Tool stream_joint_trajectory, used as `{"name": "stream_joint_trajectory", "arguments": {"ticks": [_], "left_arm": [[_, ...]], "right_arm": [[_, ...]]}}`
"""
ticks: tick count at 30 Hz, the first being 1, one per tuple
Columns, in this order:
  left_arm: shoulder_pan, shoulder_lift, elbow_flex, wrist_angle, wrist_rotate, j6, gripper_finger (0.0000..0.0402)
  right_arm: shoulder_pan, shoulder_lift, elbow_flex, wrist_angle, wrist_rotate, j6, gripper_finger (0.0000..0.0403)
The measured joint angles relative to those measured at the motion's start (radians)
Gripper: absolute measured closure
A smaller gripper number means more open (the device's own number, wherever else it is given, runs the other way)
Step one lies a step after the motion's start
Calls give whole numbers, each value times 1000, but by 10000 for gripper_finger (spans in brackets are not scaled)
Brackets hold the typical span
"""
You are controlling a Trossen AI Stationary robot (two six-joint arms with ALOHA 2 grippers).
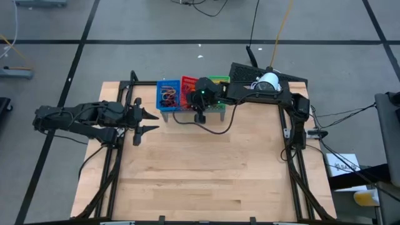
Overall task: Pick & Place Office Desk Supplies
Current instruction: Put the red basket on the shelf
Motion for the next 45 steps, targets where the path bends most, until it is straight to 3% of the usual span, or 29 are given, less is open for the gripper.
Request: {"name": "stream_joint_trajectory", "arguments": {"ticks": [16, 33, 45], "left_arm": [[0, 0, 0, -11, 0, -8, 231], [0, 0, 0, -10, 0, -19, 231], [0, 0, 0, -10, -1, -31, 231]], "right_arm": [[0, 4, -2, -21, 2, -12, 392], [-2, 4, -2, -20, 27, -5, 224], [-7, 4, -2, -22, 89, -34, 213]]}}
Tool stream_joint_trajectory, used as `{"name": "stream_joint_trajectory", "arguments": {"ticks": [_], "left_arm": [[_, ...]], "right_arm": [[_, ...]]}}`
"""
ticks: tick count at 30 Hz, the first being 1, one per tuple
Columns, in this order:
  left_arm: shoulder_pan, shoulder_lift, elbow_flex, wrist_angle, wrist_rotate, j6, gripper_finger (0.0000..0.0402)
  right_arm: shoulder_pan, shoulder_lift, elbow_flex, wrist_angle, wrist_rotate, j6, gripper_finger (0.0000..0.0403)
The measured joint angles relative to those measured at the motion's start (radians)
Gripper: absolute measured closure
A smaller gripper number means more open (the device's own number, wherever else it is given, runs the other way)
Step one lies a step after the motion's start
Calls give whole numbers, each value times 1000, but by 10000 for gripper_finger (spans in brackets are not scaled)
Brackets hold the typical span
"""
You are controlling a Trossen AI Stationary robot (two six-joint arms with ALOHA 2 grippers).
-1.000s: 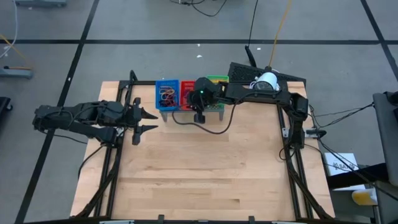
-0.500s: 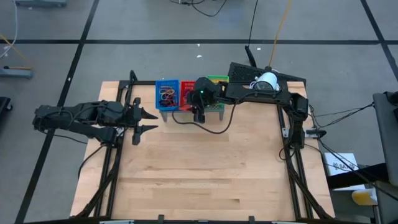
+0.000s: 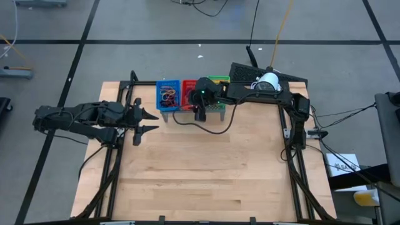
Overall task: Pick & Place Office Desk Supplies
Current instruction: Put the red basket on the shelf
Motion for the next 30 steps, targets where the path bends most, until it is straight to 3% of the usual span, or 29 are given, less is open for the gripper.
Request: {"name": "stream_joint_trajectory", "arguments": {"ticks": [30], "left_arm": [[0, 0, 0, 0, 0, -1, 231]], "right_arm": [[-13, -1, 0, 79, 24, -42, 230]]}}
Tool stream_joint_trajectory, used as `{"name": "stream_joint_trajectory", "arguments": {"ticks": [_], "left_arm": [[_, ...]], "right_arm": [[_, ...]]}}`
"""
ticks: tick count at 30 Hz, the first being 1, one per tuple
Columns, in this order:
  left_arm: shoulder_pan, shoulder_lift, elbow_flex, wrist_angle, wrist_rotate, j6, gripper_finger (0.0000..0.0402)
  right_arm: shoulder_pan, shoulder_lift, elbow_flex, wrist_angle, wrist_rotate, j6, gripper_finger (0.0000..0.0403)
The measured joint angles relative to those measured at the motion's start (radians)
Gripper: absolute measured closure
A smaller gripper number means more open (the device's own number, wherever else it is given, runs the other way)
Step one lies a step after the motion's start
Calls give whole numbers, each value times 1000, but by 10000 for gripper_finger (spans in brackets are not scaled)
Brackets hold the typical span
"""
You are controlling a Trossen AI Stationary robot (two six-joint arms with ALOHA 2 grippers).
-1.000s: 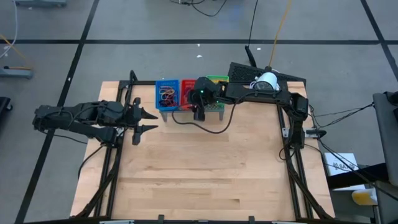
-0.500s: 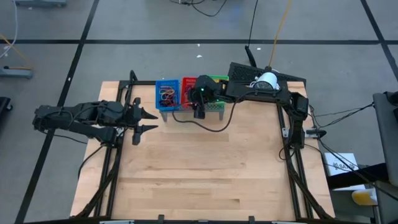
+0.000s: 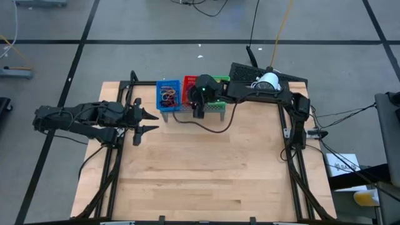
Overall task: Pick & Place Office Desk Supplies
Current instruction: Put the red basket on the shelf, then return to Home Position
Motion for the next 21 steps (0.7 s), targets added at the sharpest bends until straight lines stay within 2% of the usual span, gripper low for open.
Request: {"name": "stream_joint_trajectory", "arguments": {"ticks": [6, 11, 13, 18, 21], "left_arm": [[0, 0, 0, 0, 0, 1, 231], [0, 0, 0, 2, 0, 6, 231], [0, 0, 0, 13, 0, 6, 231], [0, 6, 0, 75, 0, 3, 231], [-2, 6, 0, 102, 27, 26, 231]], "right_arm": [[23, -22, -2, 8, 0, -9, 225], [56, -102, -2, 10, 0, -3, 220], [80, -135, -2, 11, -14, 25, 221], [168, -198, -41, 3, -135, 89, 224], [229, -238, -96, -74, -99, 118, 223]]}}
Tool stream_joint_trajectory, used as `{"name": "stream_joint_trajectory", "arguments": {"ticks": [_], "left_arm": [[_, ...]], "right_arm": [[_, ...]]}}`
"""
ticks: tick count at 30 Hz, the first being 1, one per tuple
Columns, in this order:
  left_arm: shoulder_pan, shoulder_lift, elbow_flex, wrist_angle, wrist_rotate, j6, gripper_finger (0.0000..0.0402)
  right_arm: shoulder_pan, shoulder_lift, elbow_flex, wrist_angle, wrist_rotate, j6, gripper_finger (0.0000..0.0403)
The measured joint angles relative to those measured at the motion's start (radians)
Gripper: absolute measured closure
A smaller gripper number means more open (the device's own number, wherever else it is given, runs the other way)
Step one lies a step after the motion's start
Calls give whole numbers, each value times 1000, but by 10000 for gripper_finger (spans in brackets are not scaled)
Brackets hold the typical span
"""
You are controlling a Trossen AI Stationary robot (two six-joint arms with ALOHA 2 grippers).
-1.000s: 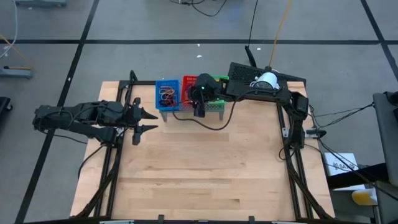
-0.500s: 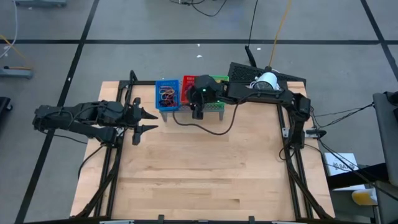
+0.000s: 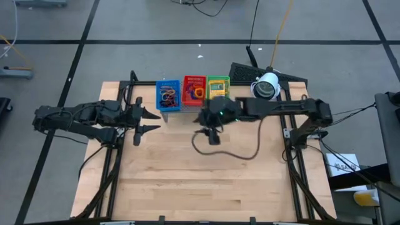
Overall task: Pick & Place Office Desk Supplies
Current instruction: Return to Home Position
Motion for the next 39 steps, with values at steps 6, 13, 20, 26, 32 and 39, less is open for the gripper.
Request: {"name": "stream_joint_trajectory", "arguments": {"ticks": [6, 13, 20, 26, 32, 39], "left_arm": [[-4, -51, 0, -17, 24, -12, 231], [-43, -195, -17, -116, 3, -58, 231], [-62, -434, -358, 3, -83, -114, 231], [-62, -613, -629, 239, 16, -135, 231], [-62, -711, -703, 225, 19, -136, 231], [-62, -715, -743, 224, 50, -149, 231]], "right_arm": [[53, -199, -270, -60, 122, 165, 229], [53, -620, -866, 396, 122, 339, 238], [53, -818, -1287, 873, 117, 456, 234], [53, -843, -1464, 1080, 116, 486, 234], [53, -843, -1550, 1167, 116, 528, 234], [53, -843, -1577, 1164, 117, 561, 234]]}}
